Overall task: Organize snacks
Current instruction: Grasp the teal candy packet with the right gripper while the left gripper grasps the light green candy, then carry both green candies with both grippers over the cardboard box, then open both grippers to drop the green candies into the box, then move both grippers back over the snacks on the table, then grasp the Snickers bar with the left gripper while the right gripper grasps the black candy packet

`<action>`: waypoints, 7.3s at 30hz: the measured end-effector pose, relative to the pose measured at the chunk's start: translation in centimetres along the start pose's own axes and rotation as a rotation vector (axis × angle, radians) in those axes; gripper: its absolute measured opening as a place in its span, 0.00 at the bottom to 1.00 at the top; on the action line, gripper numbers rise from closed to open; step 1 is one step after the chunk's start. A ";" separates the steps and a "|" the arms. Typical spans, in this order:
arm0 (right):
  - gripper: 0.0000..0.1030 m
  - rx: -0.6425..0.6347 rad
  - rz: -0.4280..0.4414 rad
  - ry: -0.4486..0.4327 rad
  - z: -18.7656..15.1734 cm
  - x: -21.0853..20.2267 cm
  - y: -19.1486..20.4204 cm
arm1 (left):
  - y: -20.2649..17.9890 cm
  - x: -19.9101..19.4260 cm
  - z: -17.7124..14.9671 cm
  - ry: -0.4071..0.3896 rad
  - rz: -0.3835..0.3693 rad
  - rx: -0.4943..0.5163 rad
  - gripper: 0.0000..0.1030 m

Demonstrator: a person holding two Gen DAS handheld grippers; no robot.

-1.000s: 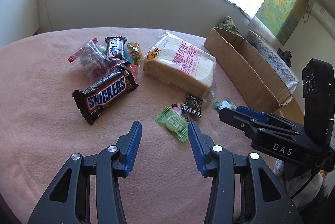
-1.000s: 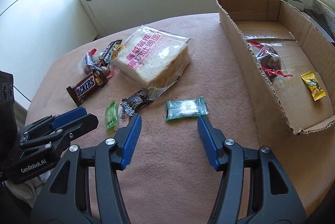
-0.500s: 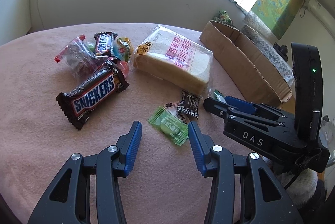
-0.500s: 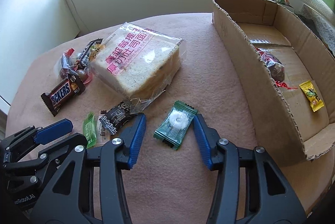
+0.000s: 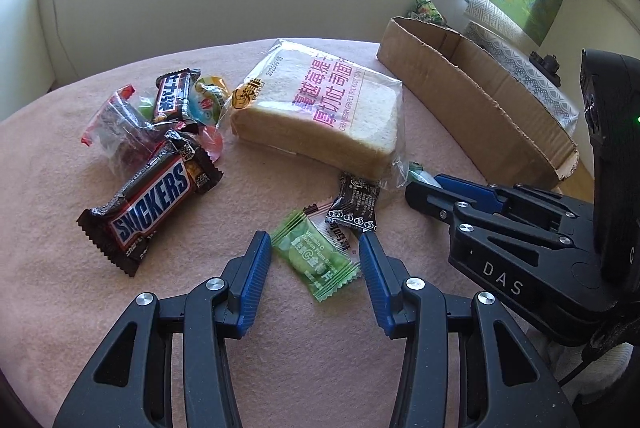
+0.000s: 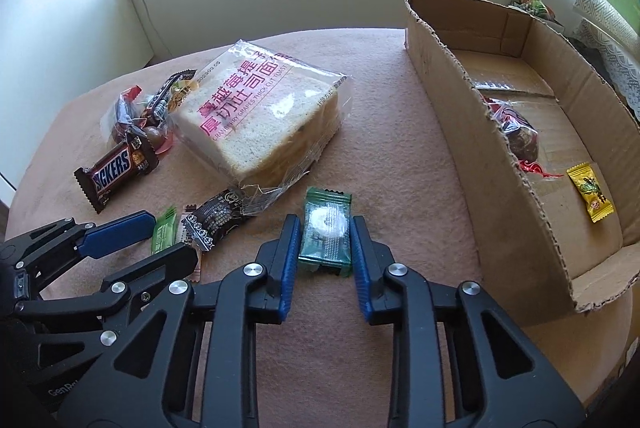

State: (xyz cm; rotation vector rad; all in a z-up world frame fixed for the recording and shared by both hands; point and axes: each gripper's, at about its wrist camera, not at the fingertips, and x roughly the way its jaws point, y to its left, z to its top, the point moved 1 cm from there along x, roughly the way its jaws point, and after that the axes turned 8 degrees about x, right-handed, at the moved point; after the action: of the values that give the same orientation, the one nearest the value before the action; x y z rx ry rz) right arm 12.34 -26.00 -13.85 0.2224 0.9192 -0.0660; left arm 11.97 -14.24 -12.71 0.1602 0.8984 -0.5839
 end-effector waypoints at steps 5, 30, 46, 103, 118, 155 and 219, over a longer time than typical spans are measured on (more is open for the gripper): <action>0.24 -0.007 0.008 -0.004 -0.1 0.0 -0.1 | 0.1 0.1 -0.1 0.000 0.033 0.019 0.32; 0.22 -0.022 0.043 -0.011 -0.9 -1.0 -0.6 | 1.7 -0.9 -1.2 -0.010 0.034 -0.053 0.23; 0.22 -0.023 0.067 -0.041 -1.1 -2.1 -0.5 | 1.8 -1.5 -1.2 -0.030 0.106 -0.071 0.19; 0.22 0.171 -0.014 -0.219 3.8 -8.9 -16.8 | -14.4 1.3 9.5 -0.152 -0.127 0.176 0.19; 0.23 0.188 -0.033 -0.217 3.8 -8.5 -18.1 | -15.7 1.9 10.0 -0.145 -0.134 0.196 0.20; 0.67 0.193 -0.070 -0.310 2.5 -11.8 -15.4 | -10.9 -2.9 7.3 -0.204 -0.102 0.094 0.27; 0.35 -0.045 0.037 0.059 1.6 2.6 5.2 | 9.5 -2.5 0.3 -0.086 0.053 -0.097 0.34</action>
State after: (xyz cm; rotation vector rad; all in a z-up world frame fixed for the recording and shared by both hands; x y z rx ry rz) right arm 15.94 -21.14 -14.16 0.2002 0.9738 -0.0045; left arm 16.11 -5.42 -11.60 0.0707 0.8348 -0.4938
